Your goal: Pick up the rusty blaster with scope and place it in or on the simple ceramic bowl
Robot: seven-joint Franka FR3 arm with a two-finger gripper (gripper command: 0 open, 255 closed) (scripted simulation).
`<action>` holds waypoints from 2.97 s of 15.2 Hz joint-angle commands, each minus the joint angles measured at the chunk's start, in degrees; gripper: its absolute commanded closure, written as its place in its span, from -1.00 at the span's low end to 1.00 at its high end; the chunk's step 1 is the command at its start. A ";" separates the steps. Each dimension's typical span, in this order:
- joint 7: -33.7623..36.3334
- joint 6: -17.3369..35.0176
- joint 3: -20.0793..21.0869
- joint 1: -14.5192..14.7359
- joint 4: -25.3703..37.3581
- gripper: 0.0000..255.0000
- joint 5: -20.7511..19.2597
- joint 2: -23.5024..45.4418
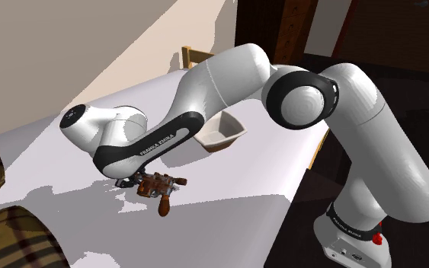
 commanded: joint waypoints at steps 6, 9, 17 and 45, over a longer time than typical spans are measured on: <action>0.00 0.00 0.00 0.00 0.00 1.00 0.00 0.01; -0.36 -0.97 0.16 -0.02 0.32 1.00 0.25 -0.71; -1.89 -5.20 0.65 0.03 2.48 1.00 1.15 -3.10; -9.29 -15.17 1.20 -3.72 4.24 1.00 3.70 -13.34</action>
